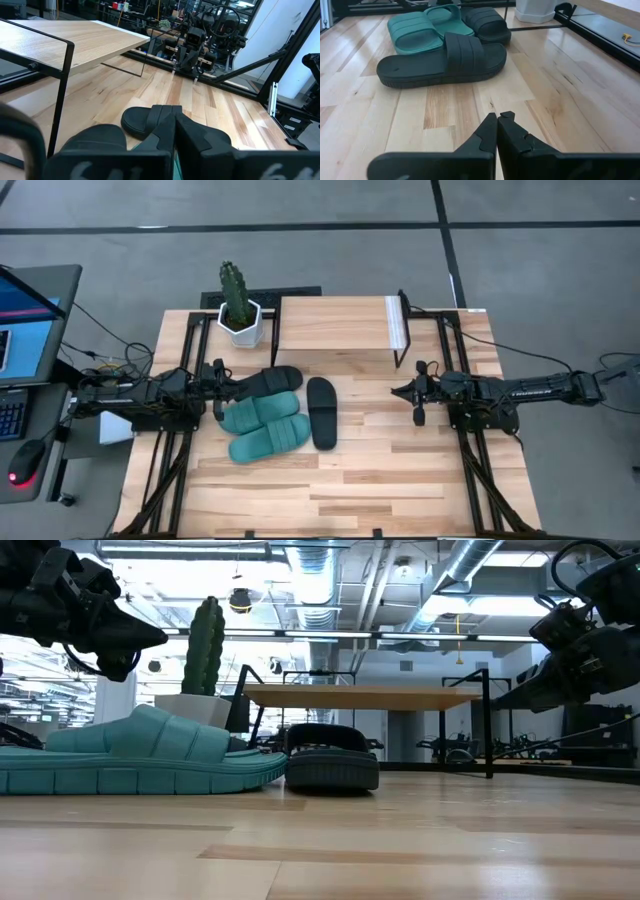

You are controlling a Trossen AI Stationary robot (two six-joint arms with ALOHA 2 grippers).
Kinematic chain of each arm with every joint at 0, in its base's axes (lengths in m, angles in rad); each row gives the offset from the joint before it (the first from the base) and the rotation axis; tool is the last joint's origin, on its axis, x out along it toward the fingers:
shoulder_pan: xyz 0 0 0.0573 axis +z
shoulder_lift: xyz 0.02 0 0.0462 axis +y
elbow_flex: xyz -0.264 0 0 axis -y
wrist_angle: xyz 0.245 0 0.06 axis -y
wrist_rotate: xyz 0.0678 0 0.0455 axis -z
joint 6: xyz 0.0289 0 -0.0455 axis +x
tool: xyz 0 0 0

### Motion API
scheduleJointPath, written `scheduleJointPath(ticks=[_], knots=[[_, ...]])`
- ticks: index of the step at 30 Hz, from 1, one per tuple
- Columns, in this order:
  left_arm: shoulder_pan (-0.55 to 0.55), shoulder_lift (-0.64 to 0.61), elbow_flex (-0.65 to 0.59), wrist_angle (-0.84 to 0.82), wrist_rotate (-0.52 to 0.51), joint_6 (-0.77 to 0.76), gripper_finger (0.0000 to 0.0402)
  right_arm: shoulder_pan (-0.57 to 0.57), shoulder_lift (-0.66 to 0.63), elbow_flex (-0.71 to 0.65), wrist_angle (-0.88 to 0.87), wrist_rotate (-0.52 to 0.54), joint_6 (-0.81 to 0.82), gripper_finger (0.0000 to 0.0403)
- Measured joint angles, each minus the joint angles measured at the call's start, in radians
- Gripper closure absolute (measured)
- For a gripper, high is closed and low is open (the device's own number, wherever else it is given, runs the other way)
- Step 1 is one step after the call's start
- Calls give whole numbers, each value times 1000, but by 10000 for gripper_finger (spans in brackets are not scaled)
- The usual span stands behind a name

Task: Pick and place slides into the shelf

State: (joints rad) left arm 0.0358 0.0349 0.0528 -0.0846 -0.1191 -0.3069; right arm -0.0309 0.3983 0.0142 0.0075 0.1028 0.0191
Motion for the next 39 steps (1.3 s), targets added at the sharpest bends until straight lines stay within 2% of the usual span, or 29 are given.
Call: scheduleJointPath(ticks=[31,39], knots=[[0,0,0,2,0,-4,401,0,0,0,0,0,0,403],[0,0,0,-3,45,-176,401,0,0,0,0,0,0,403]])
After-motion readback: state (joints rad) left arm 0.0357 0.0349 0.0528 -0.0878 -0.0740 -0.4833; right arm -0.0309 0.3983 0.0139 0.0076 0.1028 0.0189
